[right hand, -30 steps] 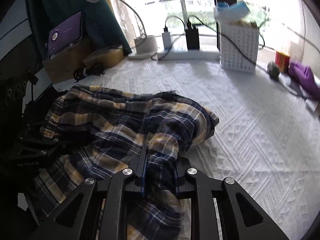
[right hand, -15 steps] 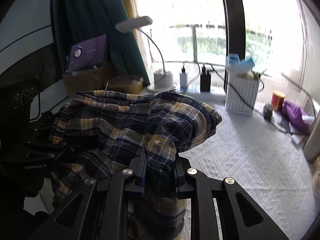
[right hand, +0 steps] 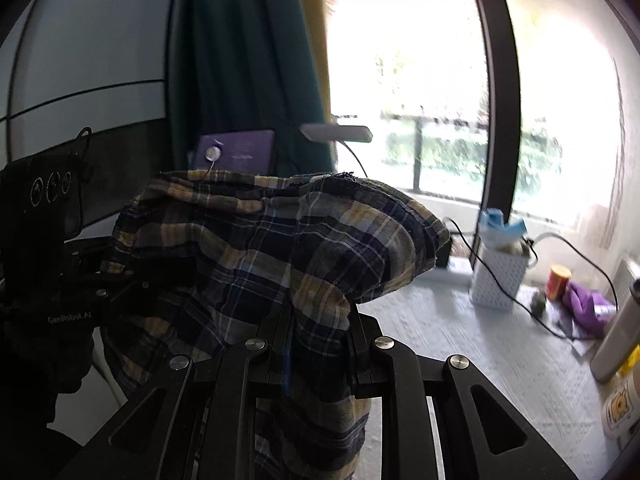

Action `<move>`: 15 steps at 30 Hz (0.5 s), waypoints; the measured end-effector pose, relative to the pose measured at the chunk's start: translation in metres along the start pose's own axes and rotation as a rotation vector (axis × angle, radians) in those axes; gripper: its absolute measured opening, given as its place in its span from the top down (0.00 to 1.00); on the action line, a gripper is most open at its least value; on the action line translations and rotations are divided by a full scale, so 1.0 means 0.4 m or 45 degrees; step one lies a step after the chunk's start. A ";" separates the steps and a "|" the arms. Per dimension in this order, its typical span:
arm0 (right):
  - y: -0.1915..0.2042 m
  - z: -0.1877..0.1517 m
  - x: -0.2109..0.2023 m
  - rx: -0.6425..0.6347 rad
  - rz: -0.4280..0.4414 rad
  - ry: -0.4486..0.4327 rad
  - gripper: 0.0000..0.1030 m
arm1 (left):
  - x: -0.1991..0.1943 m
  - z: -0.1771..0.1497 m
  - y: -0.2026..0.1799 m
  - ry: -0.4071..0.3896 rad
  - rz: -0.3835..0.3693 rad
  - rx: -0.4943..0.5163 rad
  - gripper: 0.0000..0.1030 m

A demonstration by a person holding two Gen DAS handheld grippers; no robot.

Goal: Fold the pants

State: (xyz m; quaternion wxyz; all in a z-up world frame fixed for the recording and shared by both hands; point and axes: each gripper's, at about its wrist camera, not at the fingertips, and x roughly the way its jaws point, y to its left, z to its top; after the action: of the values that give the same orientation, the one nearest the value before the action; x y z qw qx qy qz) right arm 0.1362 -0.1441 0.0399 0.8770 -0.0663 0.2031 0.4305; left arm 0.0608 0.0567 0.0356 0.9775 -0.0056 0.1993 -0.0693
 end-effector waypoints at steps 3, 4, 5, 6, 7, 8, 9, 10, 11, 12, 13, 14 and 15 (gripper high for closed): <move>0.049 0.023 -0.002 -0.046 0.045 -0.035 0.81 | -0.060 0.001 0.027 -0.043 0.039 0.000 0.68; 0.064 0.028 -0.002 -0.056 0.057 -0.043 0.81 | -0.078 0.001 0.037 -0.055 0.055 0.003 0.68; 0.080 0.034 -0.002 -0.065 0.071 -0.052 0.81 | -0.101 0.000 0.050 -0.066 0.079 0.007 0.68; 0.099 0.041 0.000 -0.078 0.090 -0.066 0.81 | -0.113 -0.002 0.061 -0.075 0.096 0.005 0.68; 0.111 0.045 0.002 -0.087 0.104 -0.075 0.81 | -0.125 -0.004 0.074 -0.084 0.113 0.002 0.68; 0.125 0.049 0.006 -0.097 0.120 -0.084 0.81 | -0.137 -0.006 0.087 -0.091 0.129 -0.001 0.68; 0.140 0.054 0.011 -0.107 0.135 -0.092 0.81 | -0.148 -0.009 0.101 -0.094 0.148 -0.003 0.68; 0.156 0.059 0.020 -0.115 0.152 -0.096 0.81 | -0.157 -0.013 0.117 -0.097 0.171 -0.007 0.68; 0.168 0.061 0.030 -0.119 0.168 -0.095 0.81 | -0.165 -0.016 0.129 -0.100 0.190 -0.013 0.68; 0.184 0.065 0.045 -0.123 0.186 -0.092 0.81 | -0.169 -0.017 0.138 -0.101 0.203 -0.020 0.68; 0.193 0.066 0.058 -0.128 0.201 -0.086 0.81 | -0.176 -0.020 0.150 -0.103 0.217 -0.027 0.68; 0.204 0.066 0.070 -0.133 0.214 -0.079 0.81 | -0.185 -0.025 0.167 -0.108 0.233 -0.033 0.68; 0.211 0.066 0.079 -0.136 0.224 -0.072 0.81 | -0.189 -0.027 0.177 -0.108 0.244 -0.035 0.68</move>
State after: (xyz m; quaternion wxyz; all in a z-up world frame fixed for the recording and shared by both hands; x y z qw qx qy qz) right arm 0.0956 -0.0611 0.0556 0.8365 -0.0828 0.1600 0.5176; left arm -0.0031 0.1374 0.0522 0.9870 -0.0030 0.1582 0.0274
